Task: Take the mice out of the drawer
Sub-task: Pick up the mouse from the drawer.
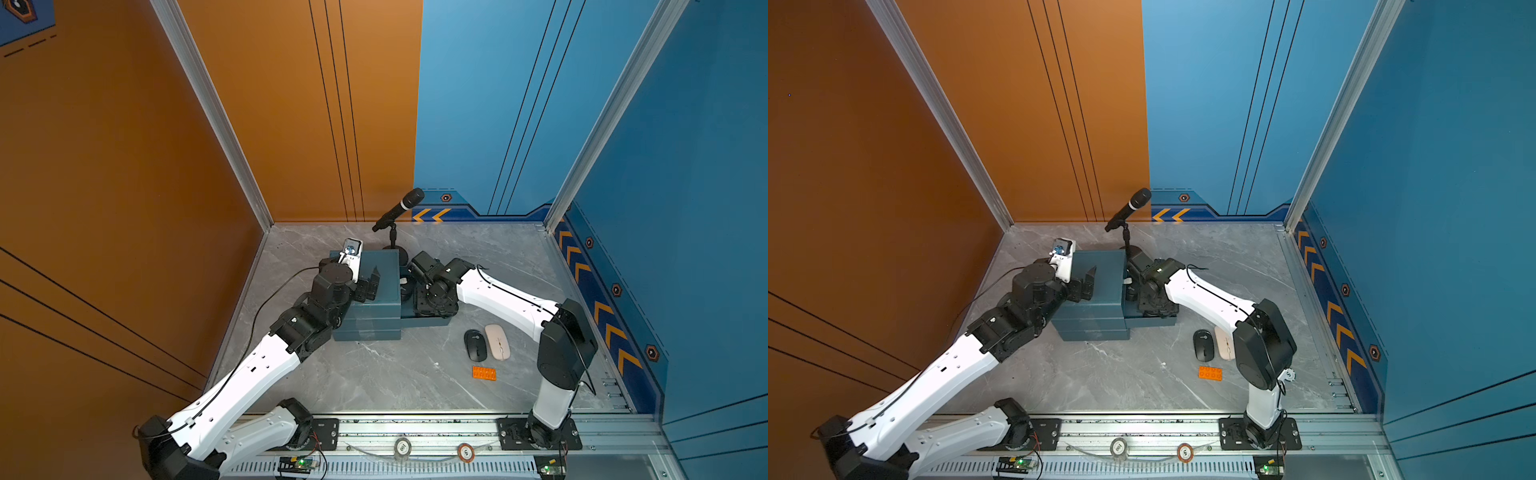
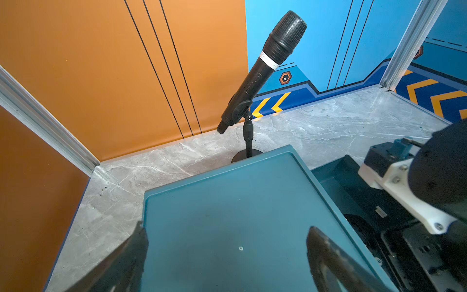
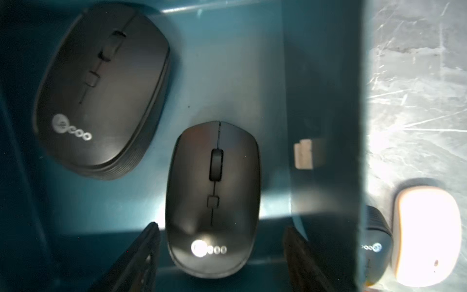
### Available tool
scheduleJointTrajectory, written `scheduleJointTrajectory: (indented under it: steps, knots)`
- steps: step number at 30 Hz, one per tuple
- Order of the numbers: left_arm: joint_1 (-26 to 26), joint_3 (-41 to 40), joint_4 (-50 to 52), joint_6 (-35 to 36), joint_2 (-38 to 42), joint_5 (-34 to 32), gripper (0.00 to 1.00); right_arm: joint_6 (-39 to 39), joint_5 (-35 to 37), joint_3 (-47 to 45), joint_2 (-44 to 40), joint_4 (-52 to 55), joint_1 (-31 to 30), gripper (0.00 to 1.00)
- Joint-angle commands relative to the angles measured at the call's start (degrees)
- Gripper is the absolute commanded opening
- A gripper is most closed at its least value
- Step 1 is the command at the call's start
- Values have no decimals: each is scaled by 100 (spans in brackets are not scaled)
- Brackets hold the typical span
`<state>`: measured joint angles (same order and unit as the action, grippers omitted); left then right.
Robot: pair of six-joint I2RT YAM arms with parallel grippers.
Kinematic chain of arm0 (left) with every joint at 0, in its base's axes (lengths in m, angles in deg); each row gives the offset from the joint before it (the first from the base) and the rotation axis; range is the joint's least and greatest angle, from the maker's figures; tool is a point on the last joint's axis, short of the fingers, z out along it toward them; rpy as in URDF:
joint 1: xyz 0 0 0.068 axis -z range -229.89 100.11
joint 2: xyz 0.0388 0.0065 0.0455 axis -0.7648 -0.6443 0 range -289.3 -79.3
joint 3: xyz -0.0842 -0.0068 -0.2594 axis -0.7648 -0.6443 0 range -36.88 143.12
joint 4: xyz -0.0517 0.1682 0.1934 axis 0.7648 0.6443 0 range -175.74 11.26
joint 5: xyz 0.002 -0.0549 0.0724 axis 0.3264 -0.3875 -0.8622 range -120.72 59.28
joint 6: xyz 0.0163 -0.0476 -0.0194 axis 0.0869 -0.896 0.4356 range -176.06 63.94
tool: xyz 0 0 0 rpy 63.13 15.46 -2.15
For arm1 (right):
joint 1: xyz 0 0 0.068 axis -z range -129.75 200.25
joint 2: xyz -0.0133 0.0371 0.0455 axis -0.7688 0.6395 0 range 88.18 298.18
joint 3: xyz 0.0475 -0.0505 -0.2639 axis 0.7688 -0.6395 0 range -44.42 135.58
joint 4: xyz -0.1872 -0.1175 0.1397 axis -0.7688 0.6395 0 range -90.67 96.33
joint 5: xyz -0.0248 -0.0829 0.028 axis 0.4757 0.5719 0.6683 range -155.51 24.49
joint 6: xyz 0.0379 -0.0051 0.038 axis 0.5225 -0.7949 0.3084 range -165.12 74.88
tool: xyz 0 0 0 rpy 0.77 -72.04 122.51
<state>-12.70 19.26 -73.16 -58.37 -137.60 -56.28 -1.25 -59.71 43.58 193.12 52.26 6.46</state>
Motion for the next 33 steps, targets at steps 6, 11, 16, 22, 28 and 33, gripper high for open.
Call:
scheduleJointTrajectory:
  steps: [6,11,16,22,28,33]
  knots:
    - [43,-100,-121,143,12,-142,98,-81,-80,73,423,-119,16,70]
    - [42,-103,-117,137,21,-143,98,-125,6,125,500,-119,28,66]
    - [36,-101,-121,133,21,-133,98,-162,0,161,497,-127,28,58]
    - [38,-108,-123,126,21,-133,98,-202,7,292,362,-129,29,46]
    - [43,-103,-121,130,3,-124,98,-460,278,513,-119,-133,149,42]
    - [43,-99,-124,132,12,-123,98,-713,290,595,-550,-99,318,42]
